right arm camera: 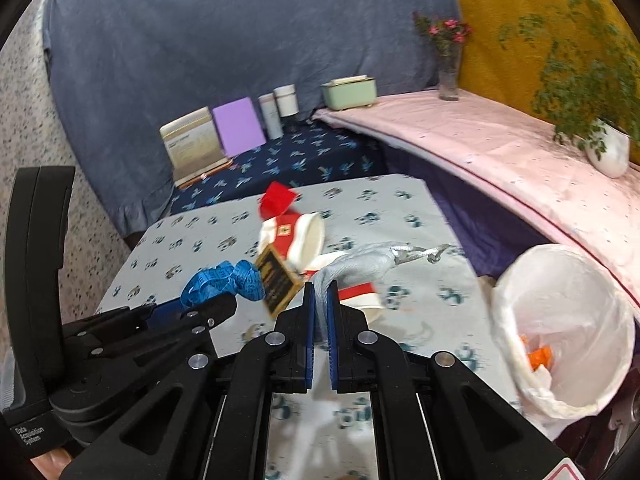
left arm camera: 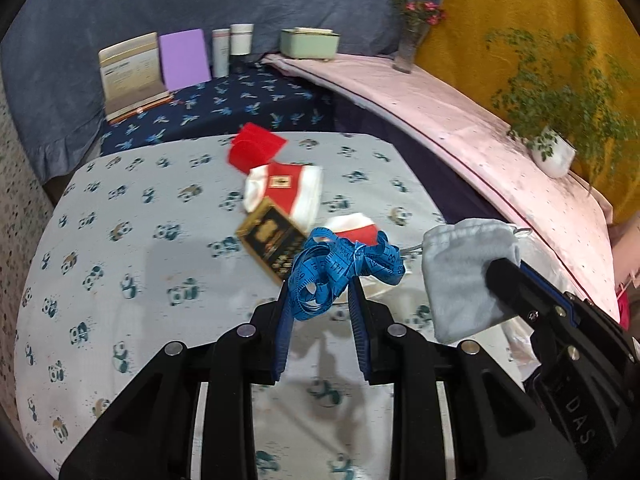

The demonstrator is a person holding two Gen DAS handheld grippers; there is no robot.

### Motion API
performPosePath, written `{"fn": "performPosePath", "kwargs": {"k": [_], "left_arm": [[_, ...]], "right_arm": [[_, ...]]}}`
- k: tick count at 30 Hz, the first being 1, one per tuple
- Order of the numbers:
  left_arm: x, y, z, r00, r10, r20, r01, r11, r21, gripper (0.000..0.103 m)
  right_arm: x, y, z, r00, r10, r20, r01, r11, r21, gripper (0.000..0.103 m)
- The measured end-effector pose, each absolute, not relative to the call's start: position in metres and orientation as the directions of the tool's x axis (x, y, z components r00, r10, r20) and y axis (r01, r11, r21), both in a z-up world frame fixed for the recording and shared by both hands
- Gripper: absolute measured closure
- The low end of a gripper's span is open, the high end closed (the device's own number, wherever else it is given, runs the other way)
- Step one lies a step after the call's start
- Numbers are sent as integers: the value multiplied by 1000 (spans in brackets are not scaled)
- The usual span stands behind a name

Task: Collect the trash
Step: 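Carry blue tape and grey pouch over the white bin and open both tools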

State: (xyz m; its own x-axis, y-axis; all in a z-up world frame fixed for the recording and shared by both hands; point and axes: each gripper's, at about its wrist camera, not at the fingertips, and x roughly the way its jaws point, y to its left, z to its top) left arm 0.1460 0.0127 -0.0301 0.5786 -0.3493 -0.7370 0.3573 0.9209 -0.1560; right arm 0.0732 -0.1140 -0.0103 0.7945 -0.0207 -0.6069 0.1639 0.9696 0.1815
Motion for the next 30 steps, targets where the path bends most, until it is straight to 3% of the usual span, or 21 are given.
{"fn": "performPosePath", "kwargs": {"k": [30], "left_arm": [[81, -202, -41, 420, -460, -782, 654, 751, -91, 77]], "right_arm": [[-29, -314, -39, 748, -253, -613, 502, 821, 274, 98]]}}
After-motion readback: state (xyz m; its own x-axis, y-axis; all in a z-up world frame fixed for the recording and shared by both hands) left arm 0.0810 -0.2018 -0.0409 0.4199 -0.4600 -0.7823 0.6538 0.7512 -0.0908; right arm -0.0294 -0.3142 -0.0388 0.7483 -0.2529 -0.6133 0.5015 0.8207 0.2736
